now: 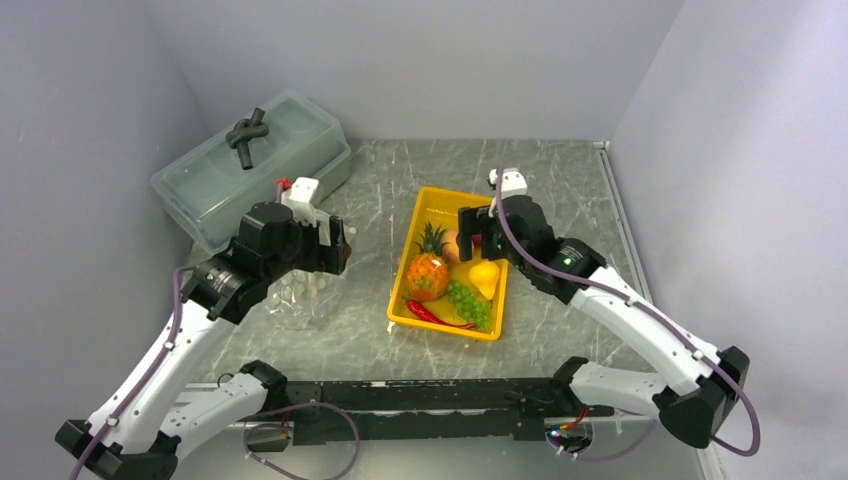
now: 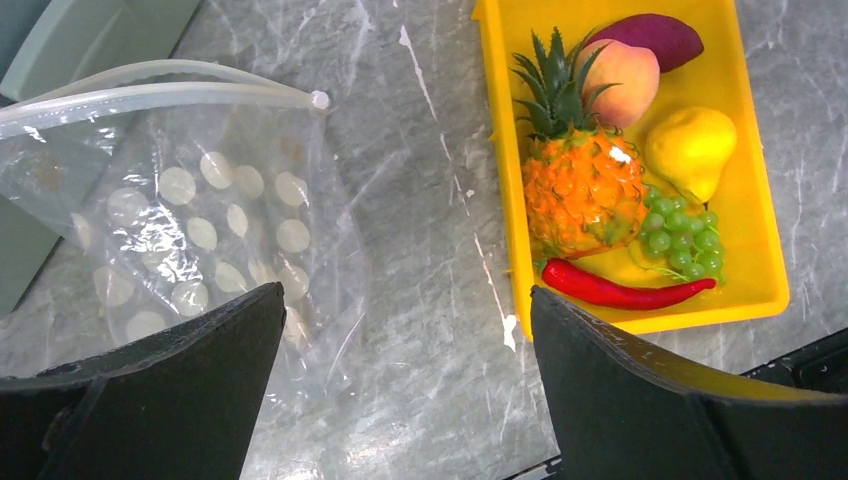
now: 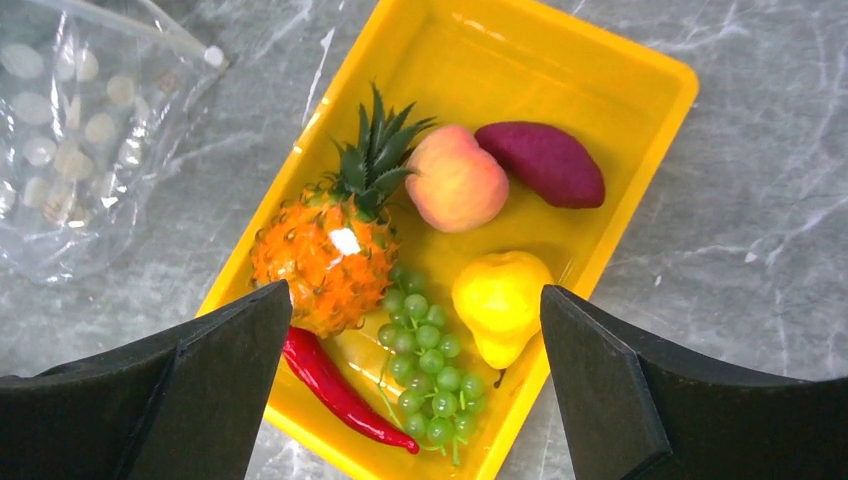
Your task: Place the food in the zip-top bag and seal the zipper
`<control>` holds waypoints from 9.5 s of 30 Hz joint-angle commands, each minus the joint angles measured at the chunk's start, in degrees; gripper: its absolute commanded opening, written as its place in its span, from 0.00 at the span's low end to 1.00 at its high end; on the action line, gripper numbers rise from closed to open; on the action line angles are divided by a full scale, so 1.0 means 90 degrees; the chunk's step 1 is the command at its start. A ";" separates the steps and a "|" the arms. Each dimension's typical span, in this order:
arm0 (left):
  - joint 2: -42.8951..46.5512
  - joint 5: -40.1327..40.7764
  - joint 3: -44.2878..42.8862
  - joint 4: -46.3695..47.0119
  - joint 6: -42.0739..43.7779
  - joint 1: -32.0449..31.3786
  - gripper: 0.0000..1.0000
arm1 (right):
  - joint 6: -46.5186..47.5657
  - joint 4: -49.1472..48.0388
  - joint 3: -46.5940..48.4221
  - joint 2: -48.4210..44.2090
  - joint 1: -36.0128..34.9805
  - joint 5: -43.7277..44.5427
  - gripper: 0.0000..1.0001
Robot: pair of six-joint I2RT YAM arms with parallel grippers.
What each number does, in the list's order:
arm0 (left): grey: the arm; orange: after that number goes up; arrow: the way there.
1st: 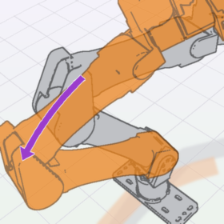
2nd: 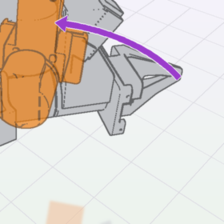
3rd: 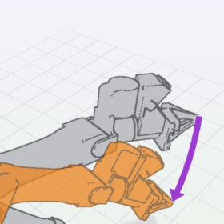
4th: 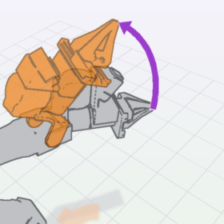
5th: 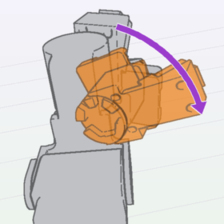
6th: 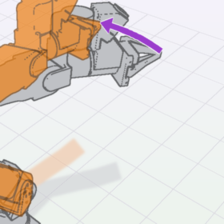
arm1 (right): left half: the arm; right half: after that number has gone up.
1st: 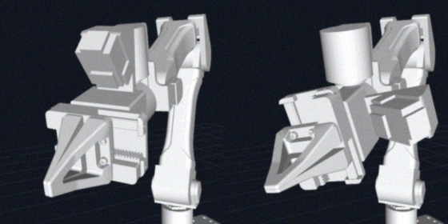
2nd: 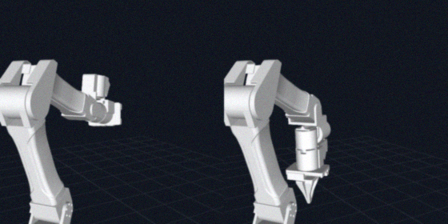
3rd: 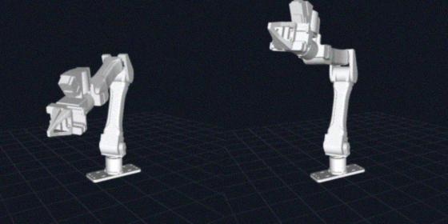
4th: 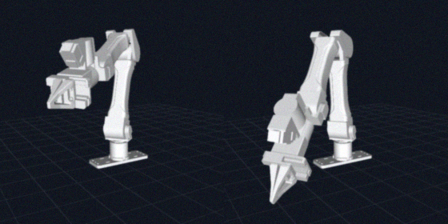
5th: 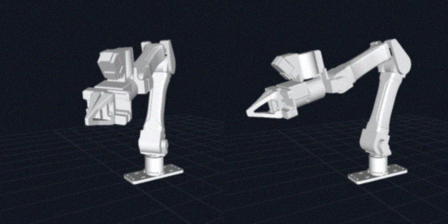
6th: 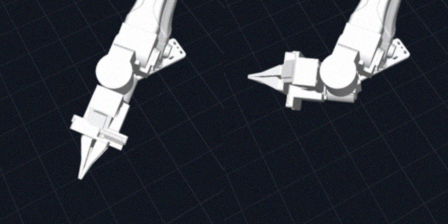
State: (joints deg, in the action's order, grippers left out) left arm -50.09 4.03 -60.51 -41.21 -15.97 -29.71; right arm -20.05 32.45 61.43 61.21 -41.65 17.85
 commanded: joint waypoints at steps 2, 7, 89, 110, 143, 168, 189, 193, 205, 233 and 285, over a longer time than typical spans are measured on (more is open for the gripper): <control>0.0097 0.0353 -0.0015 0.0009 -0.0155 -0.0009 0.97 | -0.0164 -0.0266 0.0333 0.0332 -0.0365 0.0102 0.99; 0.0265 0.0473 0.0052 0.0076 -0.0194 -0.0009 0.96 | -0.0261 -0.0172 0.0552 0.0800 -0.0653 0.0306 0.99; 0.1363 0.1441 0.0132 -0.0099 -0.0433 -0.0009 0.98 | -0.4862 0.1500 0.2852 0.5440 -0.2816 0.1279 0.38; 0.1155 0.1540 0.0147 -0.0118 -0.0443 -0.0009 0.98 | -0.4281 0.1075 0.2190 0.5022 -0.2652 0.1345 0.07; 0.0809 0.1628 0.0122 -0.0147 -0.0443 -0.0005 0.97 | -0.2262 0.0863 -0.0533 0.2548 -0.1937 0.1279 0.00; 0.0453 0.1650 0.0102 -0.0187 -0.0590 0.0011 1.00 | -0.2417 0.0975 -0.0635 0.1783 -0.1603 0.1309 0.46; -0.0685 0.2863 -0.0600 -0.0914 -0.2690 0.0014 1.00 | -0.1390 0.0226 0.0311 0.1434 -0.1613 0.1105 0.69; -0.0910 0.3125 -0.0925 -0.1415 -0.2882 0.0011 0.99 | -0.1001 -0.0167 0.0615 0.1553 -0.1612 0.0940 0.72; -0.0443 0.3193 -0.0826 -0.1813 -0.2732 0.0013 1.00 | -0.0377 -0.1150 0.1674 0.2713 -0.1602 0.0454 0.92; 0.0797 0.2344 -0.0644 -0.2338 -0.2369 0.0011 1.00 | 0.1691 -0.2642 0.5005 0.5992 -0.0791 -0.4200 1.00; 0.1535 0.1420 -0.0569 -0.2134 -0.1684 0.0011 1.00 | 0.0655 -0.4773 0.7167 0.9414 -0.0361 -0.8265 0.92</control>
State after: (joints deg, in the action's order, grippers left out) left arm -36.10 17.58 -65.21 -61.98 -30.87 -29.69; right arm -17.32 -10.28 125.82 148.16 -44.18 -53.80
